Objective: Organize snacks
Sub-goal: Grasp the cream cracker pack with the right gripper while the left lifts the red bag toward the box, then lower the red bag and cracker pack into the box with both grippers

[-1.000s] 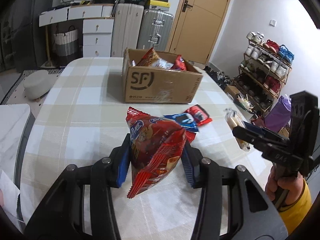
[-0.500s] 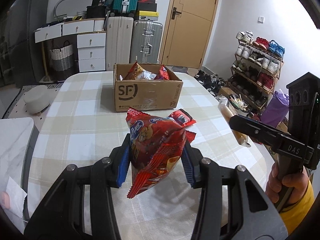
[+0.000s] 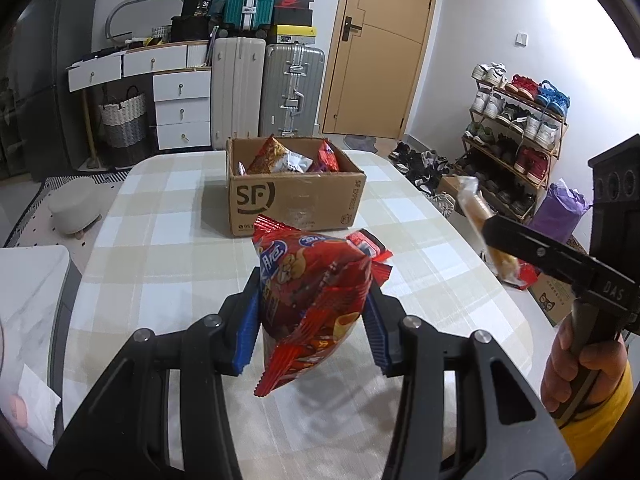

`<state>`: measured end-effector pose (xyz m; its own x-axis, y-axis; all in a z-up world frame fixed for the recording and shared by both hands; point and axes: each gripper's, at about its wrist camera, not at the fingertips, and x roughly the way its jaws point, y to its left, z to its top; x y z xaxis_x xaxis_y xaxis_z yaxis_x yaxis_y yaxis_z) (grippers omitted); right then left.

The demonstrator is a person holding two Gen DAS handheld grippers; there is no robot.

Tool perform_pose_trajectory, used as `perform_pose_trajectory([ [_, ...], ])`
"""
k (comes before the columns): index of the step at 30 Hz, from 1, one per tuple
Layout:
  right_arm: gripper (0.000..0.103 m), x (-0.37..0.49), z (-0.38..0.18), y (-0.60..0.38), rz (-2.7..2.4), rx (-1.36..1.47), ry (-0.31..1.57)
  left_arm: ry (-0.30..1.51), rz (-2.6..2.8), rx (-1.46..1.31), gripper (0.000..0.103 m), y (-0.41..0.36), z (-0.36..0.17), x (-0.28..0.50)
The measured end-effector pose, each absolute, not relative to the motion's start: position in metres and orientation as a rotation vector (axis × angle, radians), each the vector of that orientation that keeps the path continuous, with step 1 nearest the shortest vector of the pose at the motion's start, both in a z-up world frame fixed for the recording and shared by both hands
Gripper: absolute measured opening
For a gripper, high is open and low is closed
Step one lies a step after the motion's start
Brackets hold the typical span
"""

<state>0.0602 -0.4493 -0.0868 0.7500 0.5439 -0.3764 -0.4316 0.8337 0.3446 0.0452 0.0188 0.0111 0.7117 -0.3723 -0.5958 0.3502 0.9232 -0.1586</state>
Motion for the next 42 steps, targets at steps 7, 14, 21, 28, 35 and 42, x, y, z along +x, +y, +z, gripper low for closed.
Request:
perform_pose_trajectory([
  [7,0.059,0.078,-0.065,-0.447,0.549,0.208,0.459,0.637,-0.392,-0.029,0.042,0.020,0.034,0.069],
  [14,0.059,0.100,-0.037,-0.444,0.554,0.164,0.403,0.633,-0.382,-0.030,0.042,0.021,0.054,0.106],
  [21,0.059,0.138,0.006,-0.437,0.593,0.133,0.357,0.648,-0.383,-0.051,0.042,0.020,0.073,0.164],
  [28,0.059,0.201,0.033,-0.430,0.598,0.142,0.383,0.658,-0.368,-0.060,0.042,0.014,0.090,0.230],
  [35,0.059,0.268,0.034,-0.437,0.564,0.206,0.443,0.692,-0.360,0.001,0.042,-0.009,0.084,0.303],
  [42,0.059,0.324,0.004,-0.435,0.542,0.227,0.523,0.740,-0.347,0.010,0.043,-0.027,0.055,0.375],
])
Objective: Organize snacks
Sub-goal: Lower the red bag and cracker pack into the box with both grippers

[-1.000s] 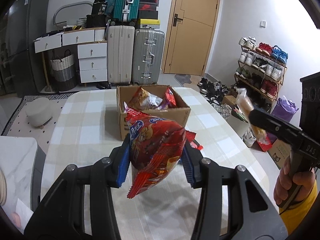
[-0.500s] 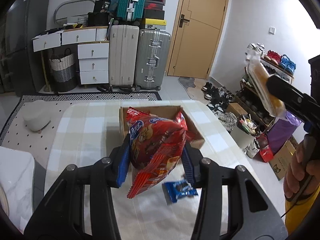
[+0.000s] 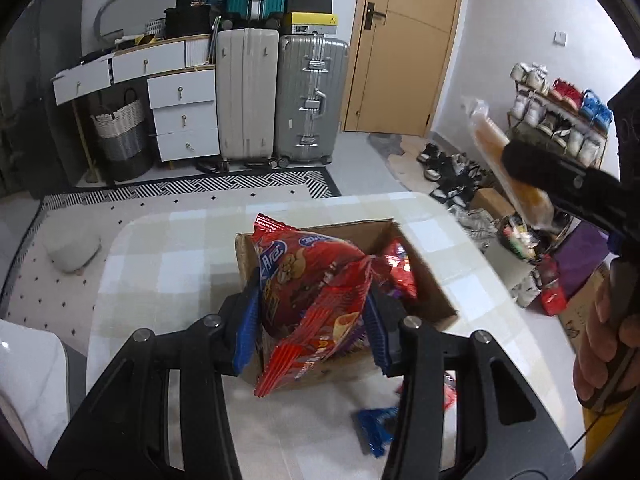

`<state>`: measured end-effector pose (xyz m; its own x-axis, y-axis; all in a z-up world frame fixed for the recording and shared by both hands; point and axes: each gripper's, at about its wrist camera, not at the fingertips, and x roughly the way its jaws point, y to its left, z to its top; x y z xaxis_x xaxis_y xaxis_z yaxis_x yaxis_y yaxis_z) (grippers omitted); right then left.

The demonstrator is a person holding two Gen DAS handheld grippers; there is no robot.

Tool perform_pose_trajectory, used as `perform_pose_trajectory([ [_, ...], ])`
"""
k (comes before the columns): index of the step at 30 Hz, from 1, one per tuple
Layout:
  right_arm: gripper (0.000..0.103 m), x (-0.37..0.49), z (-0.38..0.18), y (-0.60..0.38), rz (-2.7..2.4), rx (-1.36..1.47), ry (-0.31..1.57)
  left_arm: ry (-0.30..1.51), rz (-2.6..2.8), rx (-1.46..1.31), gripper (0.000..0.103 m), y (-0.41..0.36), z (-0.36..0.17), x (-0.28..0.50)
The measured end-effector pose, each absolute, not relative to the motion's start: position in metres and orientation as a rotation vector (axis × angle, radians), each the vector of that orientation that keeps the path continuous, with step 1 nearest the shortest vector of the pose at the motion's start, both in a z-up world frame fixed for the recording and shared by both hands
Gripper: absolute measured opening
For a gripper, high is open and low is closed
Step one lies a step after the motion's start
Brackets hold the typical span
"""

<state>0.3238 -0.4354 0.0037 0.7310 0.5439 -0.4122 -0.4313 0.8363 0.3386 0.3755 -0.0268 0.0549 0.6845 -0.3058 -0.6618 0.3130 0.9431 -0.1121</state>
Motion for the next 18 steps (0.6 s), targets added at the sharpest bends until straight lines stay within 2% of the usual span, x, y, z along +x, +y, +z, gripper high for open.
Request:
perform_pose_trajectory([
  [9,0.059,0.363,-0.040,-0.433,0.536,0.250,0.602,0.781,-0.365,-0.002,0.043,-0.035,0.005,0.422],
  [18,0.059,0.375,-0.059,-0.430,0.544,0.249,0.629,0.791,-0.368,-0.013,0.043,-0.033,-0.024,0.447],
])
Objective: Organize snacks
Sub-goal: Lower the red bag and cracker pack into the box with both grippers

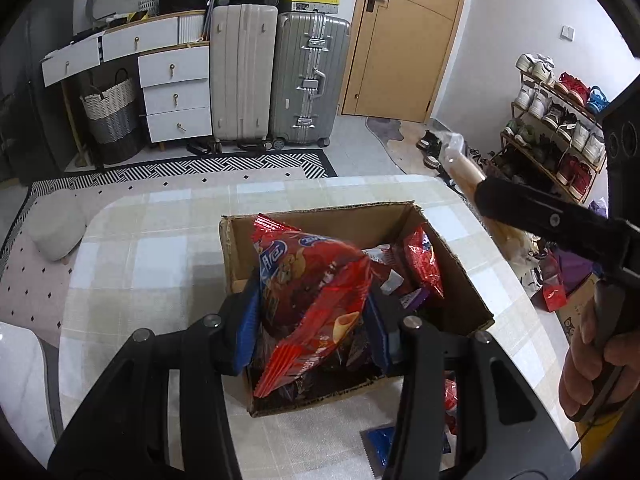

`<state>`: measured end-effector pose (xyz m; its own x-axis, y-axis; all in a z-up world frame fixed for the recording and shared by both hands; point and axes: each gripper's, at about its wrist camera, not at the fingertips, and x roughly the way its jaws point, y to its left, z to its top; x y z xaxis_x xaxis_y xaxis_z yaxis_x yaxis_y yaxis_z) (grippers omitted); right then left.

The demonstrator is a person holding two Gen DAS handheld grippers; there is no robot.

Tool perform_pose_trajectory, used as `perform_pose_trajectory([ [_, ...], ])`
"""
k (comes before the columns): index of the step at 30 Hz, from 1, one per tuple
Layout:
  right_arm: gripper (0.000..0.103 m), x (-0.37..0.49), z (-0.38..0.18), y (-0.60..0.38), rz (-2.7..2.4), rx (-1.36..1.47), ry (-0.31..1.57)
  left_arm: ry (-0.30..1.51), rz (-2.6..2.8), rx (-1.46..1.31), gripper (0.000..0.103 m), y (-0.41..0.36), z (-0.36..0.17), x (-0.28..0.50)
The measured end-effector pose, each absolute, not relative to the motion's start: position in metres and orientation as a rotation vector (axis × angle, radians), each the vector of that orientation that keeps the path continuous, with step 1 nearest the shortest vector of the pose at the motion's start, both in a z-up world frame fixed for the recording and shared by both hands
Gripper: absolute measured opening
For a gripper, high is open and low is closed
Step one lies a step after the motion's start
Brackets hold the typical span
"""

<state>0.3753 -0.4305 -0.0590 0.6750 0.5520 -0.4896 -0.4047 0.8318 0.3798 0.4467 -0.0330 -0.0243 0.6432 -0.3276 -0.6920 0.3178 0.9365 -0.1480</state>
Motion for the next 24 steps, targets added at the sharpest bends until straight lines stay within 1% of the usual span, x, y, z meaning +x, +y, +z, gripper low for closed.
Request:
perform_pose_trajectory([
  [10,0.059,0.374,-0.069,-0.428,0.546,0.244,0.651,0.805,-0.384,0.009,0.043,-0.035,-0.053,0.454],
  [24,0.059,0.379,-0.076,-0.420,0.531,0.205,0.678,0.833,-0.400,0.064,0.043,-0.040,-0.056,0.454],
])
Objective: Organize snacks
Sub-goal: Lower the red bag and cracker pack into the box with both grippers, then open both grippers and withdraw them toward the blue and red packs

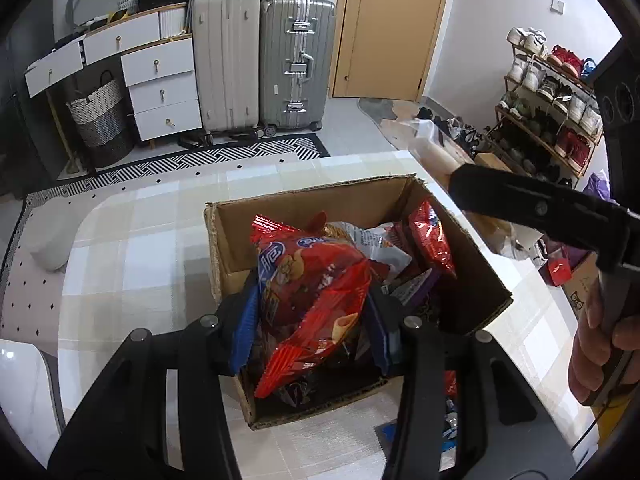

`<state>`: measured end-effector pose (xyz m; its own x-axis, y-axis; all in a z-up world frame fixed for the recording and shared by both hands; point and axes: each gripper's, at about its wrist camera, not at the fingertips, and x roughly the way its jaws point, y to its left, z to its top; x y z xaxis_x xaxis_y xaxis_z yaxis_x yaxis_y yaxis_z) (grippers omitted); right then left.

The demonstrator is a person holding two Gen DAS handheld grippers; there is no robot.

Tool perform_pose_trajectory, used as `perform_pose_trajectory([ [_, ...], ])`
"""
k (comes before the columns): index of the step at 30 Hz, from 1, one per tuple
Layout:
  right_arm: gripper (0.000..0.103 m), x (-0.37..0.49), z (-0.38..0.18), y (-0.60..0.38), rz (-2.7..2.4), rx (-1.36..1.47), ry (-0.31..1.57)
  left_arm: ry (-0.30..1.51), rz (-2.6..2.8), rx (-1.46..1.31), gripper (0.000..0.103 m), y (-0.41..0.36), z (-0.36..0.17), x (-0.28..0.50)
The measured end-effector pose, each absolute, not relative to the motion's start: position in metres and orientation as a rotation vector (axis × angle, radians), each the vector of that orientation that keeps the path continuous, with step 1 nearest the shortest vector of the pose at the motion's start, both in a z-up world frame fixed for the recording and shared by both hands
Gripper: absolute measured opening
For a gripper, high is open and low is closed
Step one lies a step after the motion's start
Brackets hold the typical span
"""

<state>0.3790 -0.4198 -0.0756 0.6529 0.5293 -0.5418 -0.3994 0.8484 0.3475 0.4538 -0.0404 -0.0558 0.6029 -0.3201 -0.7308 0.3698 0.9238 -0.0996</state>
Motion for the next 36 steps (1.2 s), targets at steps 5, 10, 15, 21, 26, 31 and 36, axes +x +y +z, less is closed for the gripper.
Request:
perform_pose_trajectory([
  [5,0.059,0.380,-0.079,-0.422,0.528,0.208,0.689,0.829,-0.352,0.058,0.083,-0.036,-0.052,0.453],
  [10,0.059,0.383,-0.082,-0.419,0.525,0.203,0.704,0.820,-0.344,0.052,0.083,-0.029,-0.045,0.450],
  [15,0.059,0.388,-0.092,-0.408,0.509,0.158,0.744,0.806,-0.334,0.054,0.083,-0.026,-0.037,0.439],
  [21,0.062,0.385,-0.100,-0.398,0.466,0.060,0.751,0.796,-0.314,0.048,0.083,-0.017,-0.025,0.422],
  [26,0.073,0.374,-0.092,-0.400,0.440,0.039,0.715,0.783,-0.303,0.053,0.083,-0.014,-0.012,0.398],
  [31,0.073,0.351,-0.077,-0.409,0.450,0.060,0.679,0.756,-0.298,0.059,0.083,-0.011,0.004,0.362],
  [36,0.073,0.307,-0.067,-0.427,0.445,0.088,0.640,0.694,-0.264,0.087,0.084,-0.010,0.022,0.311],
])
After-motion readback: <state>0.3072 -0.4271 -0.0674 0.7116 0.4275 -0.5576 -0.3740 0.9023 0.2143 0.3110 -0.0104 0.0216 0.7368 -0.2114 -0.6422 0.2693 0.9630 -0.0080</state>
